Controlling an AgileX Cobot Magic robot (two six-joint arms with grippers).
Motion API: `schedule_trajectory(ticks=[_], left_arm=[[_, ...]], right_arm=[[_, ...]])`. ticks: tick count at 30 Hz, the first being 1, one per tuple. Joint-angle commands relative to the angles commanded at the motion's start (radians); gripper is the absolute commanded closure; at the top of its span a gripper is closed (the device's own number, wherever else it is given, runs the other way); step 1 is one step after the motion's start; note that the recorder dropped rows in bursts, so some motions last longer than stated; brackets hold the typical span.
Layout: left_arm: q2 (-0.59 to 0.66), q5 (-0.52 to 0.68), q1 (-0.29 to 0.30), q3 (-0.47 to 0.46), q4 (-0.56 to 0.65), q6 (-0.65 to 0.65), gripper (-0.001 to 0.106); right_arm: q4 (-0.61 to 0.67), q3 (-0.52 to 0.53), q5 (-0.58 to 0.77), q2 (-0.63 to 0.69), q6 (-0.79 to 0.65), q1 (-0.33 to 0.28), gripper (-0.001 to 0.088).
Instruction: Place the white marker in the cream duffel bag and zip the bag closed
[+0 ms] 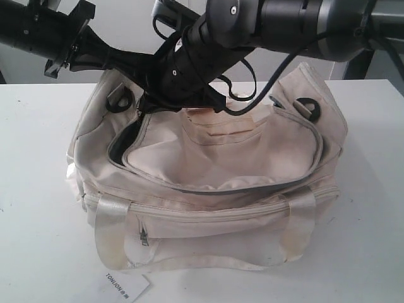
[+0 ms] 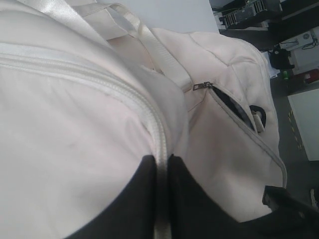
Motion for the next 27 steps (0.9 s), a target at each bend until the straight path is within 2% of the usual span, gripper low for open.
schedule_trajectory(ticks=[4,7,13,18,27], left_arm=[[0.000,-0.006,0.000,0.000,0.000,0.000,0.105],[0.000,-0.006,0.000,0.000,0.000,0.000,0.105],[0.000,-0.013,0.000,0.000,0.000,0.000,0.105],[0.000,-0.020,0.000,0.000,0.000,0.000,0.105],[0.000,-0.019,0.000,0.000,-0.002,0.000,0.105]], right_arm=[[0.000,0.000,0.054,-0.003,-0.009,0.000,0.0868],[0.022,0.000,0.084,-0.003,-0.086,0.000,0.0868],[0.034,0.000,0.133,-0.003,-0.104,0.000,0.0868],[0.069,0.000,0.207,-0.003,-0.190,0.000,0.0868],[0.147,0.000,0.202,-0.003,-0.190,0.000,0.0868]])
